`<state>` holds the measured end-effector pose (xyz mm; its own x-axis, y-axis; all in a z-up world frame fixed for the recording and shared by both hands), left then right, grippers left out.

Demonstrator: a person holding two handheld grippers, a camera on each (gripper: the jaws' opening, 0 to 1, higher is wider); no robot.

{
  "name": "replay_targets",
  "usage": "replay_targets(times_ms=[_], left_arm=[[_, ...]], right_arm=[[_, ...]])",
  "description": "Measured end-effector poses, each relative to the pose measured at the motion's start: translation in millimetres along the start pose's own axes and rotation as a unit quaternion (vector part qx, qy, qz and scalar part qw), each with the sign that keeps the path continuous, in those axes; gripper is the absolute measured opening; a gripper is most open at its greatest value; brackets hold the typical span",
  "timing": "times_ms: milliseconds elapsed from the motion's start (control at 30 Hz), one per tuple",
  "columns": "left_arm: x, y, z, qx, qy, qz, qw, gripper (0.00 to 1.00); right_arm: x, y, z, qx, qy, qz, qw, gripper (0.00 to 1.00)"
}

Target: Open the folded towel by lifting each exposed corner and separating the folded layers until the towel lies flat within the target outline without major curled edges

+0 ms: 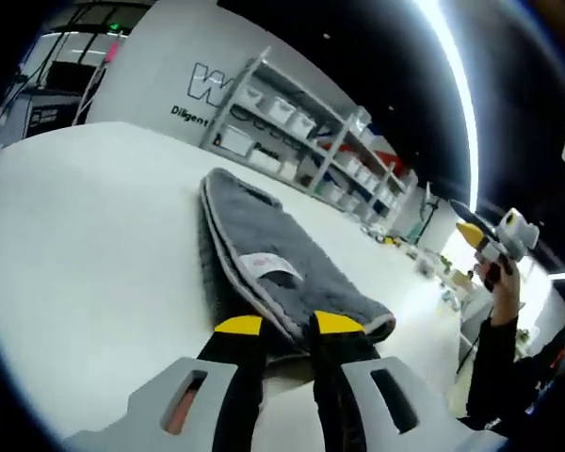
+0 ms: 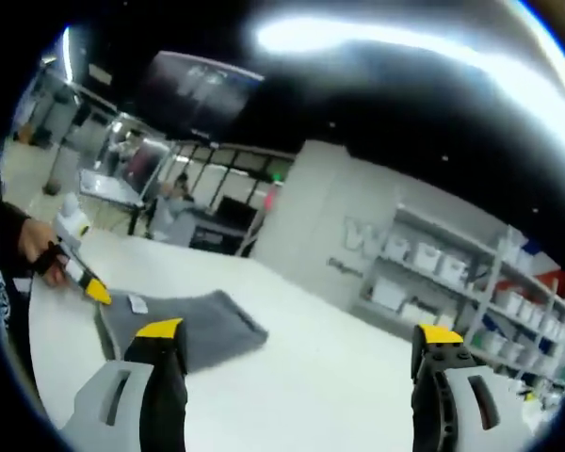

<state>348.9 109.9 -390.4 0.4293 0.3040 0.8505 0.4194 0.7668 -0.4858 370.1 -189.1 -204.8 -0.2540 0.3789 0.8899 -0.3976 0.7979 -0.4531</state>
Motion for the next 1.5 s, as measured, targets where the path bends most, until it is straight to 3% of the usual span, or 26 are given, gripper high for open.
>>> replay_targets(times_ms=[100,267,300,400,467,633,967,1067,1100,1267,1500], left_arm=[[2.0,-2.5,1,-0.006,-0.004,0.006,1.0000,0.09],[8.4,-7.9,1,-0.017,-0.013,0.017,0.9996,0.05],[9.3,-7.6,1,-0.018,-0.014,0.020,0.9995,0.05],[9.4,-7.9,0,-0.024,-0.014,0.023,0.9994,0.04],[9.3,-6.3,1,-0.019,-0.013,0.013,0.9996,0.04],[13.2,-9.6,3,-0.028,-0.019,0.018,0.9992,0.04],[16.3,-11.4,2,-0.034,-0.041,0.056,0.9970,0.05],[15.7,-13.1,0,-0.032,-0.051,0.054,0.9967,0.05],[15.8,-13.5,0,-0.034,-0.053,0.056,0.9965,0.05],[18.1,-14.1,-1,-0.039,-0.056,0.056,0.9961,0.05],[21.2,-17.3,-2,-0.044,-0.069,0.066,0.9944,0.05]], right_arm=[[5.8,-4,-11,0.026,0.010,0.027,0.9993,0.99],[13.3,1,-35,0.082,0.041,0.097,0.9910,0.99],[15.7,5,-42,0.107,0.047,0.110,0.9870,0.99],[21.3,8,-54,0.139,0.066,0.120,0.9809,0.99],[25.6,12,-64,0.173,0.090,0.142,0.9704,0.99],[37.3,12,-90,0.221,0.115,0.160,0.9551,0.99],[54.8,-2,-134,0.254,0.145,0.192,0.9368,0.99],[61.5,-1,-144,0.287,0.155,0.207,0.9224,0.99],[62.4,1,-146,0.310,0.164,0.218,0.9107,0.99],[69.1,7,-158,0.347,0.181,0.226,0.8921,0.99],[88.2,10,-193,0.364,0.184,0.232,0.8829,0.93]])
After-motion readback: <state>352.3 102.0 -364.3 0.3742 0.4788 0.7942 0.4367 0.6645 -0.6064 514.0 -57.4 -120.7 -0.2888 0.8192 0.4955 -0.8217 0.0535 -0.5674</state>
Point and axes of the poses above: the point that each gripper's makers call its tool centre point, and the gripper's own axes: z roughly backward along the fingers, y roughly to its left, x roughly out of its top, the point moved 2 cm from there along z, roughly backward along the fingers, and after that the axes turned 3 degrees about -y, right-handed, at the moved point
